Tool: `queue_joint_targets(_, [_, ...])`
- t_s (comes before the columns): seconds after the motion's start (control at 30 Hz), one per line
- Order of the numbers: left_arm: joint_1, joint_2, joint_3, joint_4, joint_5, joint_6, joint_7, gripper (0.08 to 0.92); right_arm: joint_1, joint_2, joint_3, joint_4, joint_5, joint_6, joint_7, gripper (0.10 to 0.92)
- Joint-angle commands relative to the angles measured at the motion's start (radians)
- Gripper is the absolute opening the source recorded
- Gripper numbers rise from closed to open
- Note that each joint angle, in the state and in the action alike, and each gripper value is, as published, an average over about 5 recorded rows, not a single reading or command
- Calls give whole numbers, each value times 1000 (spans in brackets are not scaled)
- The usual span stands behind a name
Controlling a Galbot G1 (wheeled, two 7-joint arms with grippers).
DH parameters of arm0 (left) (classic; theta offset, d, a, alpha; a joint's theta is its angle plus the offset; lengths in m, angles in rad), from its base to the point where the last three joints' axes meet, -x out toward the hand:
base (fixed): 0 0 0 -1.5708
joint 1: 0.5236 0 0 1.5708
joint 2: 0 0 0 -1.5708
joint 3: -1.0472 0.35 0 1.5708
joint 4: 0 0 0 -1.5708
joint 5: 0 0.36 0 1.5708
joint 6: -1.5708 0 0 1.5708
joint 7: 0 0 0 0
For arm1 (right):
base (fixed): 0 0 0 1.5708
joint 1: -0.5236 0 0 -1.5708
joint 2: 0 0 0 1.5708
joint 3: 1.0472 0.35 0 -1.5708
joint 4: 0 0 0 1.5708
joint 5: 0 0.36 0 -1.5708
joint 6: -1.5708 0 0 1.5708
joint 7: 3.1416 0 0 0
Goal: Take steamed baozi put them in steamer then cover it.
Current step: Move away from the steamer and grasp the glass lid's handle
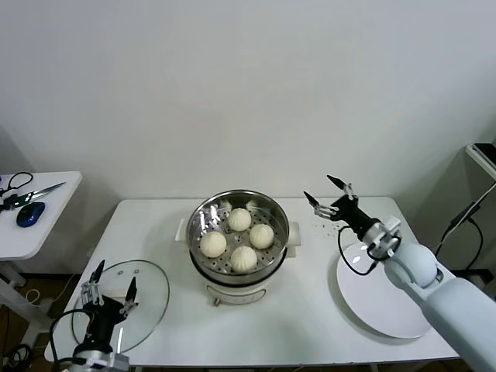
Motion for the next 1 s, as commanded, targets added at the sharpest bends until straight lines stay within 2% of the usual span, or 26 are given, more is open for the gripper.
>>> queue_joint_targets(0.03, [-4, 13, 26, 50, 688, 21, -37, 823, -432, 165, 464, 45, -95, -38, -19, 823])
queue_joint_targets(0.4, [-13, 2, 6, 229, 729, -1, -92, 823, -455, 223, 482, 17, -151, -38, -42, 823])
queue_joint_targets(0.73, [-128, -6, -40, 376, 684, -49, -136, 823, -455, 224, 473, -1, -184, -32, -53, 823])
queue_joint_targets(1.0, [-209, 18, -84, 459, 671, -59, -171, 823, -479, 226, 488, -7, -197, -22, -66, 823])
